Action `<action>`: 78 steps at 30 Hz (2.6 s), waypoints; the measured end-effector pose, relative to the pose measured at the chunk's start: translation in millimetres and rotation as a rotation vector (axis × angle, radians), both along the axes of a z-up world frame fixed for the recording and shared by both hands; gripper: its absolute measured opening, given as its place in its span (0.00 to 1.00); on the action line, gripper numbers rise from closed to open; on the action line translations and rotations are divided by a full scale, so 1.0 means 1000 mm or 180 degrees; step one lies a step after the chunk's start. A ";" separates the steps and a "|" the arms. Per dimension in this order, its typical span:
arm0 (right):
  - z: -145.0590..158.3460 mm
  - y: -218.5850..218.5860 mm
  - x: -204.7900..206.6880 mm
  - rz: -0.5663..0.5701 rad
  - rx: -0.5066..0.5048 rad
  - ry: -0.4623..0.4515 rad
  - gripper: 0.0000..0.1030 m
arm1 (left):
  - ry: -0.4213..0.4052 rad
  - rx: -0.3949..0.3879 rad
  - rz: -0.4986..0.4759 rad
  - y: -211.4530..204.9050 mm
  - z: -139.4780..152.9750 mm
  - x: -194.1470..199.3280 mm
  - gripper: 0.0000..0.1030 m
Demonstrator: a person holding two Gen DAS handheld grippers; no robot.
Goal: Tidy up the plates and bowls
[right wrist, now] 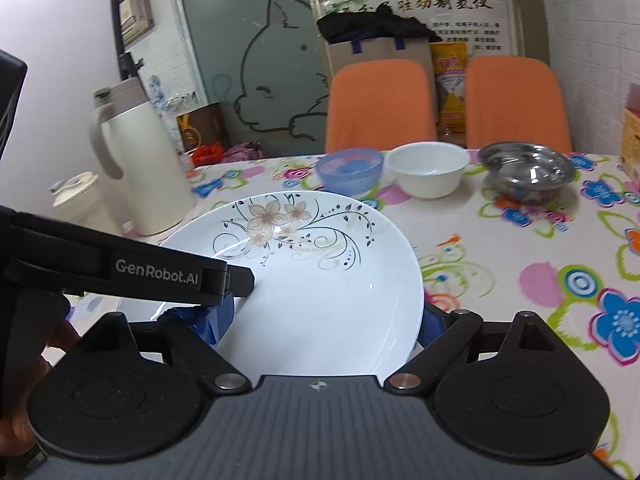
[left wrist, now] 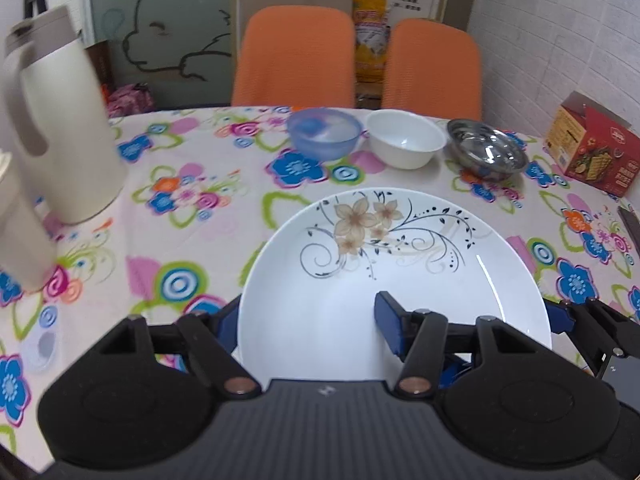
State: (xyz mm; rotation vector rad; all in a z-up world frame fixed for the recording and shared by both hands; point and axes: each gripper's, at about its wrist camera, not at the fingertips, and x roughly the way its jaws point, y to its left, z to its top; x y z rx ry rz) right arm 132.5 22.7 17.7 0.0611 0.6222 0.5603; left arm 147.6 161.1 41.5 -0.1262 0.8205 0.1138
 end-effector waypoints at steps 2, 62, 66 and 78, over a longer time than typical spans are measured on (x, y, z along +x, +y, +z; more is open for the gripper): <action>-0.006 0.016 -0.010 0.0133 0.0007 0.0089 0.77 | 0.0027 0.0027 0.0113 0.013 -0.007 -0.017 0.55; -0.035 -0.105 0.024 -0.1095 -0.0087 0.0309 0.76 | -0.0116 -0.0503 -0.0073 -0.001 -0.025 -0.006 0.93; -0.044 -0.124 0.028 -0.1062 -0.0082 0.0380 0.76 | -0.0037 -0.0437 -0.0219 -0.025 -0.028 0.017 0.98; 0.006 -0.160 0.217 -0.1231 -0.0461 0.0203 0.76 | 0.0046 -0.0219 -0.0601 -0.080 -0.017 0.084 0.98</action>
